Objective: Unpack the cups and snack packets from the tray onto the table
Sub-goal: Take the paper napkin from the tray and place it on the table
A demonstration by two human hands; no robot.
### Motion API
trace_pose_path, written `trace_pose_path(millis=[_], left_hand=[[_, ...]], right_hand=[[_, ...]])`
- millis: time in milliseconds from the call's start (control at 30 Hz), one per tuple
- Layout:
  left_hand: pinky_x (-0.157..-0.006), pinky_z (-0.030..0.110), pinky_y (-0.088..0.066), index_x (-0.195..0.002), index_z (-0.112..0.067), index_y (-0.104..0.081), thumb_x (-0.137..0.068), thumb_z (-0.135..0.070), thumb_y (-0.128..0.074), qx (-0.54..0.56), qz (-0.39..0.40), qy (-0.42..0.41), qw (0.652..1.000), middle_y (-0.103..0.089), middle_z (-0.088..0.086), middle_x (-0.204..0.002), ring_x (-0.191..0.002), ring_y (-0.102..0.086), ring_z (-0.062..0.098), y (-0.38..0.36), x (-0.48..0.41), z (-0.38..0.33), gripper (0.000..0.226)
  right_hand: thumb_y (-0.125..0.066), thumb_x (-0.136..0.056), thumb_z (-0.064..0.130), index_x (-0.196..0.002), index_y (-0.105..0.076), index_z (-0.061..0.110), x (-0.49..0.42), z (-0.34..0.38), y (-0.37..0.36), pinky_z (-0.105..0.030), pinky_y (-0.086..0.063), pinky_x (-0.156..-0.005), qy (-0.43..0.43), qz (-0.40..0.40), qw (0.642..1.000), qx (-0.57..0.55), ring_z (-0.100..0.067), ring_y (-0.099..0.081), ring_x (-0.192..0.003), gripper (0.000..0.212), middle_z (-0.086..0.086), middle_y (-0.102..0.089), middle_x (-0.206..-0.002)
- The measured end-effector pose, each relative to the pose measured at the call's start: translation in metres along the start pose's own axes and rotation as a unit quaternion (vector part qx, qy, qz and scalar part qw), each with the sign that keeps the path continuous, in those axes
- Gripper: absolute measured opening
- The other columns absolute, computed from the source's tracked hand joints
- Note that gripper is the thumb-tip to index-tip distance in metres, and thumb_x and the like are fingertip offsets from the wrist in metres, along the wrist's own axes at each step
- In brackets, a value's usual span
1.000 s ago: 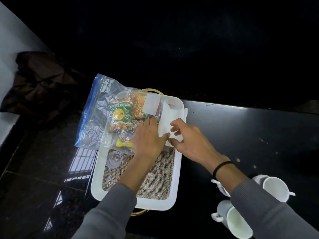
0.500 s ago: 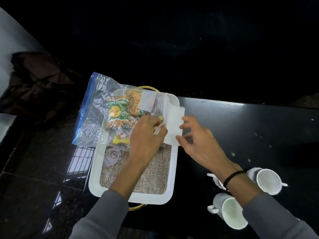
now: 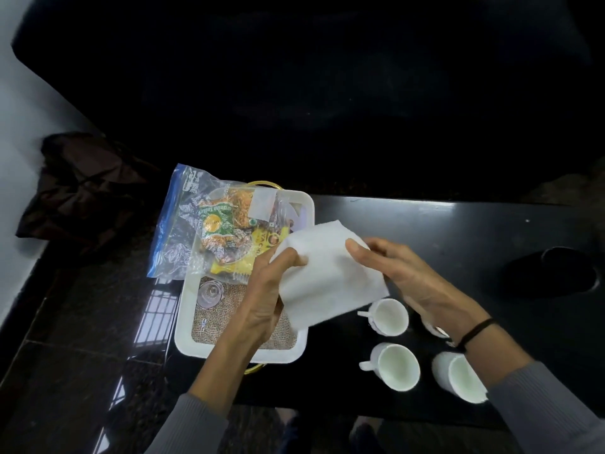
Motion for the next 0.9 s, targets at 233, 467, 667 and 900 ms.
trace_pose_path(millis=[233,467,667,900], left_hand=[[-0.062,0.033,-0.055,-0.105,-0.013,-0.071,-0.072,-0.044,-0.074,0.036,-0.022,0.043,0.998,-0.073,0.009,-0.093,-0.080,-0.070,0.022,-0.054,0.042,-0.013,0.045],[-0.071,0.031,-0.061,-0.131,-0.010,-0.051,-0.082,-0.009,-0.081,-0.015,-0.043,0.032,0.998,-0.074,0.010,-0.116,-0.097,-0.075,0.019,-0.096,0.092,0.003,0.057],[-0.076,0.032,-0.062,-0.132,-0.022,-0.051,-0.072,-0.030,-0.089,-0.071,0.029,0.033,0.997,-0.076,0.000,-0.114,-0.100,-0.075,0.017,-0.153,0.103,-0.003,0.071],[-0.062,0.029,-0.061,-0.120,-0.001,-0.065,-0.080,-0.015,-0.084,-0.032,-0.014,0.136,0.990,-0.078,0.011,-0.097,-0.079,-0.078,0.019,-0.200,0.093,0.010,0.046]], right_hand=[[-0.079,-0.083,0.038,-0.103,-0.078,0.018,0.063,0.017,0.028,-0.021,-0.058,-0.071,0.016,-0.024,0.998,-0.064,-0.025,-0.076,-0.097,0.029,-0.008,-0.079,-0.105],[-0.073,-0.088,0.016,-0.107,-0.076,0.016,0.143,0.002,0.059,-0.034,-0.059,-0.082,0.011,-0.092,0.989,-0.114,-0.023,-0.075,-0.099,0.020,-0.006,-0.079,-0.108],[-0.075,-0.088,0.037,-0.110,-0.077,0.018,0.187,0.006,0.100,-0.031,-0.060,-0.073,0.019,-0.151,0.980,-0.132,-0.023,-0.076,-0.098,0.029,-0.003,-0.080,-0.104],[-0.073,-0.091,0.022,-0.116,-0.071,0.008,0.202,0.009,0.147,-0.036,-0.061,-0.081,0.038,-0.206,0.960,-0.184,-0.026,-0.075,-0.101,0.028,-0.009,-0.078,-0.109]])
Point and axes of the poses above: each hand's wrist, its own x-axis away from the middle knuckle, its own y-axis out of the back of the hand, z = x × y, the point moved 10 cm from there along -x, towards the middle knuckle
